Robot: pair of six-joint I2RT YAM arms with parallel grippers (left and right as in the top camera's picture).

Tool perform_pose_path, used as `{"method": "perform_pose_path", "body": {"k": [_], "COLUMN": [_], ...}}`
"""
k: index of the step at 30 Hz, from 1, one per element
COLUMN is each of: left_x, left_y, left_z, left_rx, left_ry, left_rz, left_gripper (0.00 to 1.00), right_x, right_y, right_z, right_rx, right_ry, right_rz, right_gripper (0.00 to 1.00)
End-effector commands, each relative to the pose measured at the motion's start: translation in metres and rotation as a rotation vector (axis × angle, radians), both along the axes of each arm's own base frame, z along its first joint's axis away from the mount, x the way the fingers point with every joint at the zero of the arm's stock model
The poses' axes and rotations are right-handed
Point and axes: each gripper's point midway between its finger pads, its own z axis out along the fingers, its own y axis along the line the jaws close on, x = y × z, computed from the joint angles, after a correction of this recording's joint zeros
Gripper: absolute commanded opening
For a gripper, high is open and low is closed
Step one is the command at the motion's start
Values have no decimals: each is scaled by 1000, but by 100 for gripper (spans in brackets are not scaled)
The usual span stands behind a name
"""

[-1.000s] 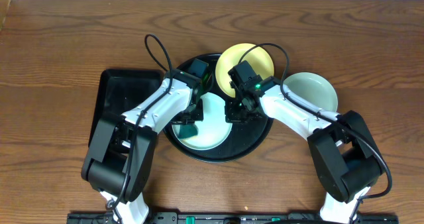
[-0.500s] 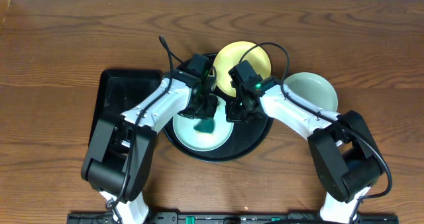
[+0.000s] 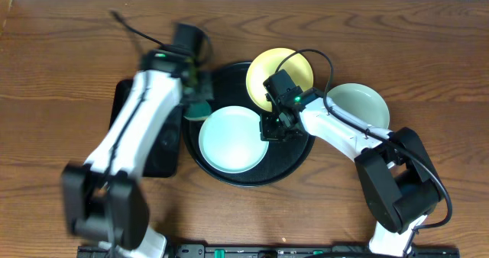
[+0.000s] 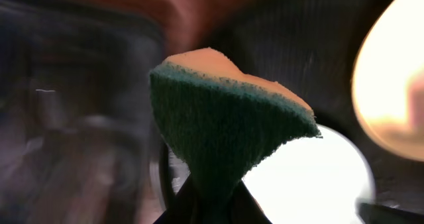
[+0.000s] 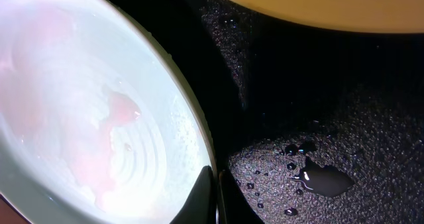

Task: Clean dirty plates on tray and stack at the side
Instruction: 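Lift the sponge with the left gripper back over the black dish, then lift the second mint plate with the right gripper toward the right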

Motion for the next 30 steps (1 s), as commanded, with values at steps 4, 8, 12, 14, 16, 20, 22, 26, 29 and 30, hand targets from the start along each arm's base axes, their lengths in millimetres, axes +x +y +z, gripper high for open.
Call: {"method": "perform_pose_path", "body": {"k": [4, 8, 12, 14, 16, 20, 22, 26, 29, 30], "left_x": [-17, -26, -27, -27, -27, -25, -26, -26, -26, -26], "left_y": [58, 83, 91, 91, 91, 91, 91, 91, 91, 91], "left_z": [33, 25, 24, 24, 23, 21, 21, 21, 21, 21], "left_rx": [25, 31, 31, 36, 37, 37, 37, 37, 38, 38], "left_ry": [-20, 35, 41, 41, 43, 46, 48, 48, 48, 49], "left_rz": [146, 215, 238, 225, 222, 222, 222, 222, 222, 222], "left_gripper": [7, 7, 7, 8, 7, 7, 7, 8, 7, 7], "right_x": [3, 2, 2, 2, 1, -1, -1, -1, -2, -1], "right_y": [-1, -1, 0, 1, 1, 0, -1, 0, 8, 11], "right_z": [-5, -14, -14, -14, -15, -20, -21, -21, -16, -12], "right_rx": [-14, -19, -14, -14, -19, -26, -30, -36, 8, 27], "right_ry": [5, 25, 24, 22, 24, 43, 50, 58, 54, 53], "right_rz": [-5, -5, -1, 1, 3, 3, 2, 7, 68, 89], "right_gripper": [1, 1, 1, 2, 2, 2, 1, 1, 1, 1]}}
